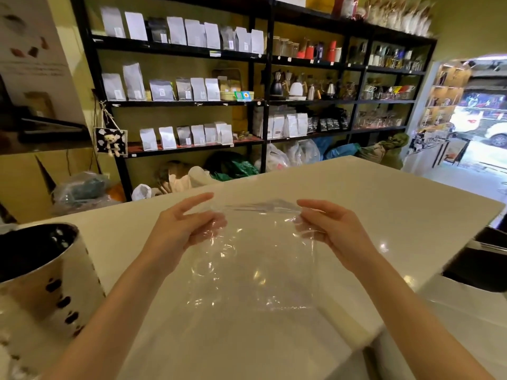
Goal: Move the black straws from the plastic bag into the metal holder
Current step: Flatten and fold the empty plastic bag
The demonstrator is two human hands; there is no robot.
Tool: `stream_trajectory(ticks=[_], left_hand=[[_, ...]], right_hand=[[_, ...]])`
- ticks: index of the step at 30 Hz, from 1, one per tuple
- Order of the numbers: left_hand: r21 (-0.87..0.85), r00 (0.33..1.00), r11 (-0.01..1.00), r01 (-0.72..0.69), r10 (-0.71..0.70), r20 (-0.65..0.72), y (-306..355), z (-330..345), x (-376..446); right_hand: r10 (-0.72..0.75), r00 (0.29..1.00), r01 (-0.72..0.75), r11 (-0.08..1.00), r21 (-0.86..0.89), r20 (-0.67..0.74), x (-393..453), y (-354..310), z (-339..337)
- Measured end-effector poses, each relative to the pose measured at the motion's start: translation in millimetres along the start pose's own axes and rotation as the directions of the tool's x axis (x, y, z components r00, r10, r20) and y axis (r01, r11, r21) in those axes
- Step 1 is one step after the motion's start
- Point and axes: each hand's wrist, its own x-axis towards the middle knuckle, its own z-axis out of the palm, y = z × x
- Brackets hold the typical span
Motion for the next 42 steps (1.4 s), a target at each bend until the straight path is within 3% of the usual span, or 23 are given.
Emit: stream_trajectory(ticks=[5,8,10,12,15,17,19,23,26,28,30,33,36,38,41,42], left_hand=[[0.334,0.999,0.942,-0.038,0.046,-0.016,11.2,-5.8,-25.6],[0.603,0.992,0.794,-0.077,0.120,-0.031,18.8,-10.2,-46.5],[0.730,0.979,0.676,-0.102,0.200,-0.048,22.8,-12.8,-65.5],[0.814,0.951,0.565,-0.133,0.303,-0.055,26.8,-16.2,-85.7],[0.860,0.926,0.492,-0.138,0.372,-0.064,34.6,-24.1,-119.1],[0.871,0.934,0.482,-0.096,0.345,-0.088,37.8,-32.7,-143.2],[0.821,0.961,0.568,-0.050,0.251,-0.115,40.7,-41.4,-173.4],[0.647,1.000,0.762,0.013,-0.008,-0.010,42.8,-54.3,-251.9],[0.546,0.984,0.826,0.141,-0.180,0.017,29.6,-63.8,-309.7],[0.420,0.939,0.853,0.309,-0.344,0.008,11.1,-68.9,-344.9],[0.283,0.869,0.839,0.464,-0.493,0.037,-14.5,-72.7,-379.1],[0.067,0.798,0.796,0.601,-0.603,0.004,-63.7,-78.2,-423.4],[-0.134,0.722,0.721,0.680,-0.690,-0.052,-122.9,-80.7,-460.7],[-0.244,0.673,0.695,0.676,-0.717,-0.179,-166.9,-82.0,-479.7],[-0.358,0.577,0.710,0.606,-0.702,-0.417,-226.1,-85.4,-498.4],[-0.373,0.545,0.716,0.591,-0.695,-0.470,-245.8,-87.7,-501.7]], right_hand=[[-0.022,0.985,0.058,0.976,-0.211,0.172,-8.3,-7.1,-1.9],[-0.029,0.978,0.116,0.896,-0.428,0.206,-17.5,-11.2,3.4],[-0.132,0.972,0.221,0.796,-0.564,0.194,-25.9,-15.0,10.2],[-0.262,0.943,0.332,0.706,-0.625,0.204,-35.4,-20.9,17.0],[-0.345,0.900,0.430,0.605,-0.670,0.265,-54.0,-34.6,26.9],[-0.317,0.886,0.463,0.648,-0.605,0.338,-72.7,-48.2,33.9],[-0.227,0.872,0.428,0.785,-0.448,0.434,-95.3,-61.7,40.0],[-0.091,0.788,0.308,0.914,-0.263,0.609,-140.8,-67.4,55.6],[0.066,0.797,0.074,0.976,-0.205,0.600,-172.1,-44.3,75.1],[0.205,0.735,-0.171,0.978,-0.116,0.646,-196.0,-20.9,86.6],[0.221,0.631,-0.441,0.891,0.109,0.743,-224.0,9.7,95.4],[0.410,0.637,-0.711,0.640,0.291,0.653,-269.0,57.6,104.3],[0.550,0.561,-0.827,0.397,0.397,0.619,-319.5,116.9,108.5],[0.642,0.485,-0.874,0.339,0.347,0.594,-343.2,161.4,113.4],[0.783,0.319,-0.935,0.354,0.039,0.535,-378.2,220.2,130.5],[0.820,0.308,-0.916,0.392,-0.082,0.483,-386.3,238.5,139.0]])
